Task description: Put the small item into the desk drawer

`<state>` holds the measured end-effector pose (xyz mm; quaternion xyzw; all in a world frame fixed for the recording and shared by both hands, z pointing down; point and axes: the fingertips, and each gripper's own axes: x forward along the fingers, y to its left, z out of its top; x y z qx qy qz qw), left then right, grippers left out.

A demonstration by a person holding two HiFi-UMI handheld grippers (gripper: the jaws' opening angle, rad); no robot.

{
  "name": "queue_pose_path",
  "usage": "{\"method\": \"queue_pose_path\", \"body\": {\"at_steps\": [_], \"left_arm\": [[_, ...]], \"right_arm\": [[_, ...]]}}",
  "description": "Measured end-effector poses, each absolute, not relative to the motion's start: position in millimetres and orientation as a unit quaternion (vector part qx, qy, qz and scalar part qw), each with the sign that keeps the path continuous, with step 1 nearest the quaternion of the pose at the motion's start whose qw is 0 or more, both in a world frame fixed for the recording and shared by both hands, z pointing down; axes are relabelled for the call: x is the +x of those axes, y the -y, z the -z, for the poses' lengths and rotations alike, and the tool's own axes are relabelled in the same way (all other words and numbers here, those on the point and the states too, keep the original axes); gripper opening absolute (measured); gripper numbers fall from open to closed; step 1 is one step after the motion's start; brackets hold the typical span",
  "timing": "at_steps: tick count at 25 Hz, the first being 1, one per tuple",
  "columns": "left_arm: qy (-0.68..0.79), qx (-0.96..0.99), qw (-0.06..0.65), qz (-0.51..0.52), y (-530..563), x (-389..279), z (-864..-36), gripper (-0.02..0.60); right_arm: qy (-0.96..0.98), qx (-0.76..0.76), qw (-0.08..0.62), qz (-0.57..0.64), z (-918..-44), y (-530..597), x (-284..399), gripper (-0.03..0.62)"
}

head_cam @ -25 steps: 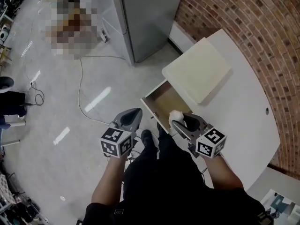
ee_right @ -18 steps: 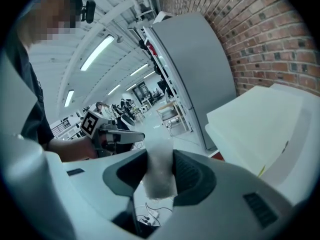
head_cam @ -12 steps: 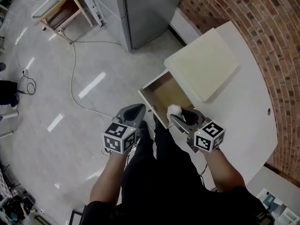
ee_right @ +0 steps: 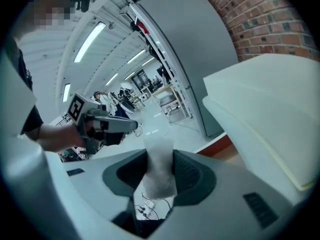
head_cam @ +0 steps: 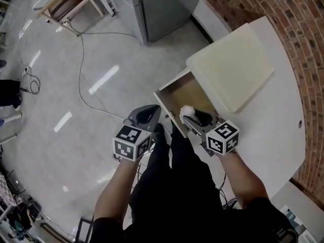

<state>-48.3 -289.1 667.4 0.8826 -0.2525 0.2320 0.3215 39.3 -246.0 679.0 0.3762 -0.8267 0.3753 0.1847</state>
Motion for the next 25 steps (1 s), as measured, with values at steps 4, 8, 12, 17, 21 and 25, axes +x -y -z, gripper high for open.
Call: {"method": "queue_pose_path", "body": {"at_steps": [4,8,12,17,21,25], "left_arm": [[0.255,0.875,0.342,-0.228,288.9,-43.9,-686.5,0.012],[0.247,0.868,0.359,-0.239,279.4,-41.3,-707.5,0.012],[0.239,0.862,0.369,-0.254,271.2,-44.3,-726.8,0.012],[0.24,0.86,0.371,-0.255,272.6,-49.6,-735.8,0.012],[0.239,0.863,0.365,-0.256,275.0,-51.8,-741.4,0.012],[0.241,0.861,0.367,-0.256,273.4,-55.9,-747.8,0.012]], "right_arm": [[0.821,0.371,0.226,-0.37,-724.5,249.8,35.7,0.149],[0.808,0.36,0.271,-0.38,-776.3,242.7,30.6,0.149],[0.783,0.378,0.267,-0.416,-817.1,247.3,32.6,0.149],[0.748,0.415,0.245,-0.456,-849.9,259.5,32.7,0.149],[0.727,0.439,0.246,-0.468,-872.2,264.5,40.3,0.149],[0.692,0.486,0.231,-0.482,-892.7,274.0,58.6,0.149]]}}
